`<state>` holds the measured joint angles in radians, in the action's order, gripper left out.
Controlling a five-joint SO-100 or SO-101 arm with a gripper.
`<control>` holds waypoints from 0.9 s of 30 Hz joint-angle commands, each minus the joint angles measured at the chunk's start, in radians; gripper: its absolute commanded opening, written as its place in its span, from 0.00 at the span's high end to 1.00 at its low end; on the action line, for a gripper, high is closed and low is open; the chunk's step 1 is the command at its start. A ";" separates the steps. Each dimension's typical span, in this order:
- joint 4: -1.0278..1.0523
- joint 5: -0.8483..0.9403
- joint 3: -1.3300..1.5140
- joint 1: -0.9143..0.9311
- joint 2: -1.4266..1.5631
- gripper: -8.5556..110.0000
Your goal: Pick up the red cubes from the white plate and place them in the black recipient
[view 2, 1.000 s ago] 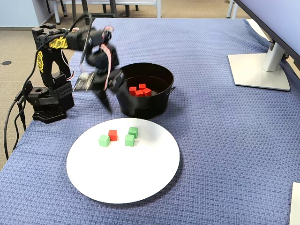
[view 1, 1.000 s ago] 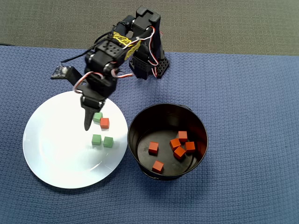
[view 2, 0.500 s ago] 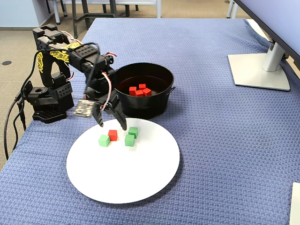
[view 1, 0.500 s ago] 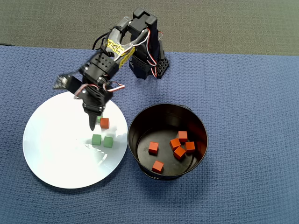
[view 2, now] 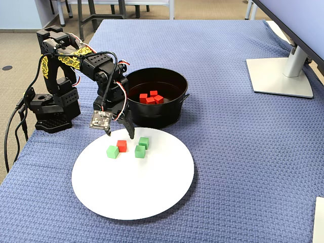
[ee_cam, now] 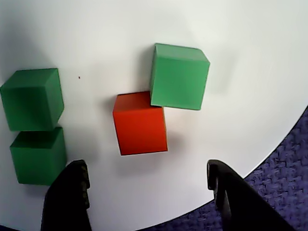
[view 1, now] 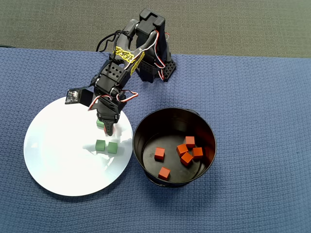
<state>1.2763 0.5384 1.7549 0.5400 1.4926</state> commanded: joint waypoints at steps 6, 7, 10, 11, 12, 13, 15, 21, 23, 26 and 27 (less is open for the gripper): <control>-0.052 0.058 -0.017 0.014 -0.017 0.73; -0.055 0.061 -0.017 0.018 -0.020 0.73; -0.057 0.069 -0.029 0.028 -0.038 0.73; -0.058 0.072 -0.037 0.031 -0.048 0.73; -0.058 0.072 -0.048 0.032 -0.060 0.73; -0.058 0.072 -0.058 0.037 -0.072 0.73; -0.055 0.080 -0.072 0.041 -0.089 0.73; -0.057 0.098 -0.100 0.051 -0.118 0.74; -0.060 0.092 -0.110 0.055 -0.124 0.75; -0.069 0.091 -0.112 0.060 -0.126 0.76; -0.071 0.091 -0.112 0.060 -0.127 0.76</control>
<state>1.2272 0.6243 1.7027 0.5860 1.3606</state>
